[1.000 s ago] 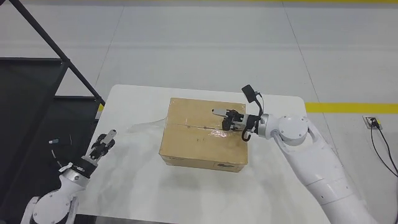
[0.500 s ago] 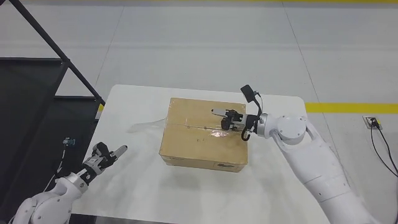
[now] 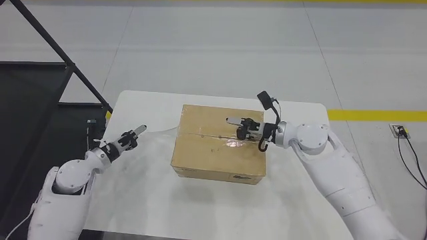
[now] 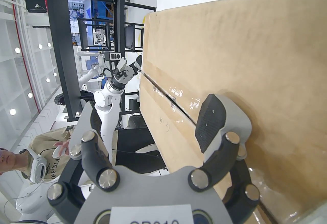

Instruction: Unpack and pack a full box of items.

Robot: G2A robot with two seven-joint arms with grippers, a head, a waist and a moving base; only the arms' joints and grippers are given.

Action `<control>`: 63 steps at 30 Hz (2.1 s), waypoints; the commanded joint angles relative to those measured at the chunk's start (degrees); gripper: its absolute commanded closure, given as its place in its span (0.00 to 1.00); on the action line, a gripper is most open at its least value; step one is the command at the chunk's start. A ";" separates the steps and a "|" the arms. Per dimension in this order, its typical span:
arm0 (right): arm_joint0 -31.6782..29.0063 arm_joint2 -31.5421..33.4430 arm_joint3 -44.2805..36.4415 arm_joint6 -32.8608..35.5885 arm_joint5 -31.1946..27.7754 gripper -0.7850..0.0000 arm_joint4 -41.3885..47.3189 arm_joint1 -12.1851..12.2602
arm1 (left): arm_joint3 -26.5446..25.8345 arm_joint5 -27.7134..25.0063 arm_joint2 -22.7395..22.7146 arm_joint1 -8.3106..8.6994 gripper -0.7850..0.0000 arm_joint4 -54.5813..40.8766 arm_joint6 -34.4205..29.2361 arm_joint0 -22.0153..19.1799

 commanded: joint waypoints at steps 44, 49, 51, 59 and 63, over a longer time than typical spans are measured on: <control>-0.54 1.28 -0.19 0.93 -0.86 0.00 -0.55 0.29 | 38.35 10.93 13.27 -10.87 0.00 -42.40 9.61 -22.63; -0.38 1.15 -0.19 0.99 -0.64 0.00 -0.74 0.24 | 39.30 2.48 12.93 -11.67 0.00 -44.96 8.12 -22.80; -0.38 1.18 -0.32 0.96 -0.49 0.00 -0.84 0.26 | 39.38 -0.25 12.76 -11.83 0.00 -45.70 7.04 -22.65; -0.85 1.52 -1.00 0.83 0.00 0.00 -1.17 0.40 | 38.17 -9.62 12.13 -11.89 0.00 -44.36 12.13 -21.28; -0.91 1.58 -1.03 0.95 0.03 0.00 -1.11 0.41 | 35.41 -13.80 11.16 -11.26 0.00 -42.07 16.76 -19.28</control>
